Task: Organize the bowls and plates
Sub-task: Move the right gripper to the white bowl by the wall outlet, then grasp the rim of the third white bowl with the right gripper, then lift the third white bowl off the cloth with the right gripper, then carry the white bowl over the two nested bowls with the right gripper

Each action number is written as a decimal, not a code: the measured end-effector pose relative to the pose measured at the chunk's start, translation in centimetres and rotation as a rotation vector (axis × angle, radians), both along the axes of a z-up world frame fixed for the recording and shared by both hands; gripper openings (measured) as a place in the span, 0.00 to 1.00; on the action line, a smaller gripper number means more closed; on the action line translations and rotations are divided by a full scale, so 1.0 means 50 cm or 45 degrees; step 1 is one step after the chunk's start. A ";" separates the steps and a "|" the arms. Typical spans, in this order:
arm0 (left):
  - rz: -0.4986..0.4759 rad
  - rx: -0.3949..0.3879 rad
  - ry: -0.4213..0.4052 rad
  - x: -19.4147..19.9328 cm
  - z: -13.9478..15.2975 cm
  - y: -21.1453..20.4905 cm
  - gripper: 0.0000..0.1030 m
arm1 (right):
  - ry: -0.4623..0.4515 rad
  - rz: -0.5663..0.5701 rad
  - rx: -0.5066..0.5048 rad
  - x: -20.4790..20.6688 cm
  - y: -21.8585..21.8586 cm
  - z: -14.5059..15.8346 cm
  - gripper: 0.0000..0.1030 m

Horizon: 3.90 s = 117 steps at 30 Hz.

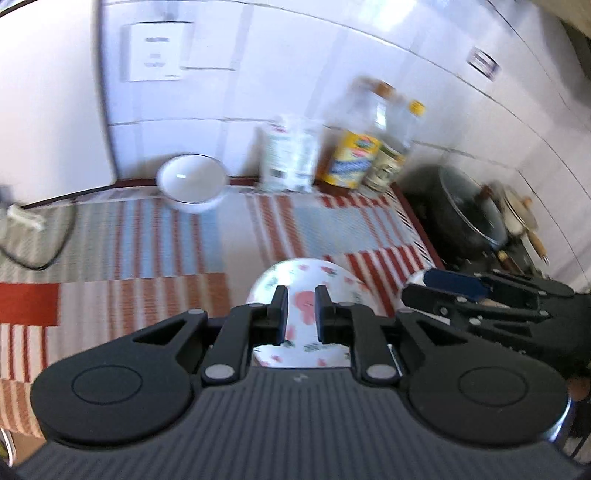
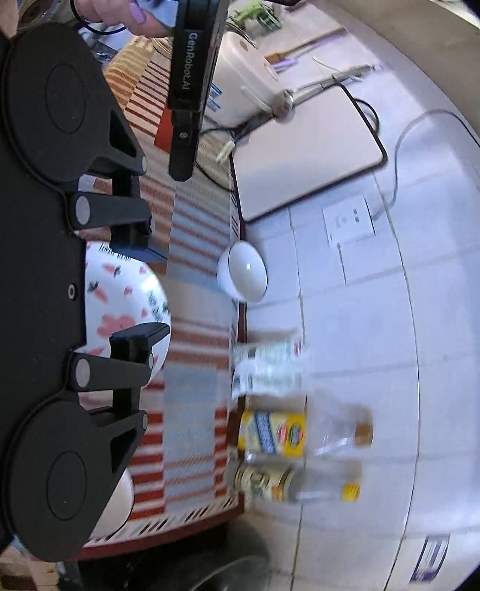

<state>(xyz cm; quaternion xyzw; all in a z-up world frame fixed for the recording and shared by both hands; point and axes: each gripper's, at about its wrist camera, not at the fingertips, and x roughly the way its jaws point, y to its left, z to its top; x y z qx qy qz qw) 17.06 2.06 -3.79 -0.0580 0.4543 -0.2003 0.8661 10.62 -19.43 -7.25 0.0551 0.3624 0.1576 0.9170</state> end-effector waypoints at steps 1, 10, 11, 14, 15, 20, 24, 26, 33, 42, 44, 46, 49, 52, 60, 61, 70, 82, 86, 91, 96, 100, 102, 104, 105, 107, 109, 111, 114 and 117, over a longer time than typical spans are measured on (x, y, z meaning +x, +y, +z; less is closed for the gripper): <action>0.023 0.000 -0.008 0.002 0.002 0.015 0.14 | 0.000 0.012 -0.003 0.004 0.011 0.002 0.41; 0.201 0.002 -0.072 0.052 -0.004 0.109 0.30 | -0.018 0.099 0.023 0.107 0.087 0.001 0.54; 0.218 0.003 -0.084 0.062 -0.005 0.114 0.32 | -0.018 0.106 0.037 0.123 0.092 0.000 0.55; 0.252 0.010 -0.106 0.093 -0.013 0.121 0.38 | -0.014 0.121 0.065 0.171 0.102 -0.008 0.56; 0.266 0.010 -0.112 0.107 -0.019 0.123 0.40 | -0.008 0.125 0.074 0.190 0.104 -0.013 0.57; 0.341 0.006 -0.088 0.182 -0.057 0.131 0.40 | 0.051 0.109 0.131 0.288 0.103 -0.059 0.59; 0.378 0.017 -0.064 0.244 -0.090 0.132 0.40 | 0.120 0.084 0.162 0.362 0.098 -0.095 0.59; 0.388 0.021 -0.050 0.272 -0.105 0.133 0.40 | 0.146 0.085 0.164 0.394 0.100 -0.110 0.59; 0.421 0.001 -0.002 0.360 -0.174 0.127 0.40 | 0.250 0.064 0.164 0.500 0.099 -0.175 0.59; 0.429 0.049 0.085 0.445 -0.274 0.115 0.40 | 0.435 0.019 0.247 0.597 0.114 -0.275 0.59; 0.424 0.069 0.106 0.456 -0.292 0.111 0.40 | 0.450 0.021 0.249 0.606 0.119 -0.286 0.59; 0.417 0.092 0.137 0.467 -0.309 0.107 0.38 | 0.469 0.016 0.249 0.614 0.123 -0.296 0.59; 0.406 0.063 0.229 0.485 -0.331 0.108 0.35 | 0.494 0.013 0.243 0.625 0.131 -0.309 0.59; 0.445 0.040 0.240 0.490 -0.338 0.113 0.28 | 0.503 0.023 0.237 0.633 0.141 -0.322 0.59; 0.460 0.055 0.231 0.509 -0.342 0.096 0.15 | 0.509 0.018 0.239 0.651 0.168 -0.342 0.47; 0.466 0.055 0.232 0.510 -0.344 0.097 0.14 | 0.510 0.016 0.239 0.652 0.171 -0.345 0.39; 0.452 0.137 0.225 0.490 -0.344 0.065 0.11 | 0.514 -0.039 0.186 0.634 0.178 -0.347 0.25; 0.449 0.087 0.200 0.385 -0.252 0.055 0.10 | 0.484 -0.064 0.211 0.532 0.144 -0.267 0.25; 0.424 0.085 0.163 0.342 -0.213 0.048 0.10 | 0.451 -0.072 0.219 0.488 0.121 -0.226 0.25; 0.369 0.113 0.114 0.283 -0.165 0.033 0.10 | 0.410 -0.090 0.220 0.430 0.121 -0.175 0.25; 0.319 0.137 0.070 0.215 -0.122 0.018 0.10 | 0.379 -0.118 0.205 0.364 0.113 -0.130 0.25; 0.285 0.171 0.042 0.159 -0.099 0.002 0.10 | 0.363 -0.145 0.198 0.308 0.107 -0.105 0.24; 0.267 0.177 0.029 0.132 -0.088 -0.005 0.10 | 0.351 -0.161 0.196 0.280 0.102 -0.092 0.24; 0.242 0.183 0.013 0.108 -0.078 -0.012 0.10 | 0.342 -0.182 0.203 0.247 0.094 -0.081 0.24; 0.228 0.187 0.010 0.098 -0.072 -0.017 0.10 | 0.345 -0.193 0.207 0.234 0.089 -0.079 0.24; 0.195 0.190 0.001 0.073 -0.062 -0.026 0.10 | 0.351 -0.217 0.214 0.203 0.077 -0.069 0.24; 0.175 0.181 0.001 0.052 -0.056 -0.035 0.10 | 0.339 -0.240 0.219 0.174 0.063 -0.057 0.24; 0.131 0.200 -0.010 0.036 -0.052 -0.055 0.10 | 0.330 -0.265 0.204 0.148 0.051 -0.046 0.24; 0.062 0.211 -0.038 0.011 -0.043 -0.088 0.10 | 0.319 -0.301 0.182 0.115 0.026 -0.032 0.24; 0.003 0.200 -0.037 -0.007 -0.038 -0.123 0.10 | 0.318 -0.353 0.191 0.083 -0.004 -0.026 0.24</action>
